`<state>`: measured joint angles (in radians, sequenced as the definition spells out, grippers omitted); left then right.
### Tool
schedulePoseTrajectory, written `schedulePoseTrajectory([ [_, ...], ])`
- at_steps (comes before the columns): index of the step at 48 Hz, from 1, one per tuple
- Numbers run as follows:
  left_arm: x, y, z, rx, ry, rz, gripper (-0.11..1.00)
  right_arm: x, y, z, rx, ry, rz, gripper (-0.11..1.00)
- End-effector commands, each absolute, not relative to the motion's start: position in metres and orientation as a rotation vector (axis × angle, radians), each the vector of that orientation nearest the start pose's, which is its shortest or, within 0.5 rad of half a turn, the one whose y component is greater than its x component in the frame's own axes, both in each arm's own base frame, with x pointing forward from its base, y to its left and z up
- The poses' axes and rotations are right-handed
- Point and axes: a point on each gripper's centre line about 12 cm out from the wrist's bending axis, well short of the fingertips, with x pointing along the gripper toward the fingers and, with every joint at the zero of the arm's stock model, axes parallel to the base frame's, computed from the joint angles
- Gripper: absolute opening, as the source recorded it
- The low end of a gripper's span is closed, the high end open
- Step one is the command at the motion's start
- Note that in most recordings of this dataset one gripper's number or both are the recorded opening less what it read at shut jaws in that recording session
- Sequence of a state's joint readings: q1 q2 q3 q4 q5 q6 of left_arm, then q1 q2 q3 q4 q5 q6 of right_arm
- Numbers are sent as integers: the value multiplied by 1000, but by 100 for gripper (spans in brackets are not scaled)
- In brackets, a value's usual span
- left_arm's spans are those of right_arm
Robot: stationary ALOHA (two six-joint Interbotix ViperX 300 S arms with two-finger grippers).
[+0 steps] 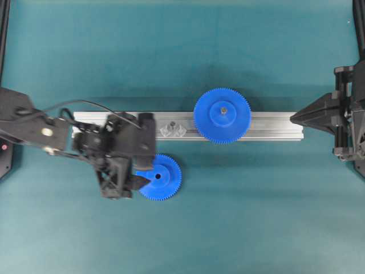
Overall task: Find the location of the shaft and insert the small gear.
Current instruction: 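Lower the left gripper over the small blue gear and close on its hub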
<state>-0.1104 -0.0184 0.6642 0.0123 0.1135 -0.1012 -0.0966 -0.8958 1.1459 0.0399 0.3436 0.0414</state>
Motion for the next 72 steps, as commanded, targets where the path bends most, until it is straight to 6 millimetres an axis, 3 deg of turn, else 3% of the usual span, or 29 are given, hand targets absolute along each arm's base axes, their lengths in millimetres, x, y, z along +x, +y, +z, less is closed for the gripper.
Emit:
schedulePoseTrajectory([
  [1, 390, -47, 170, -35, 744, -83, 91, 192, -18, 225, 121, 575, -110, 2],
  [16, 401, -49, 149, -23, 848, -78, 93, 185, -17, 227, 120, 546, -111, 2],
  [72, 407, -52, 133, -29, 893, -75, 93, 171, -19, 221, 149, 511, -134, 2],
])
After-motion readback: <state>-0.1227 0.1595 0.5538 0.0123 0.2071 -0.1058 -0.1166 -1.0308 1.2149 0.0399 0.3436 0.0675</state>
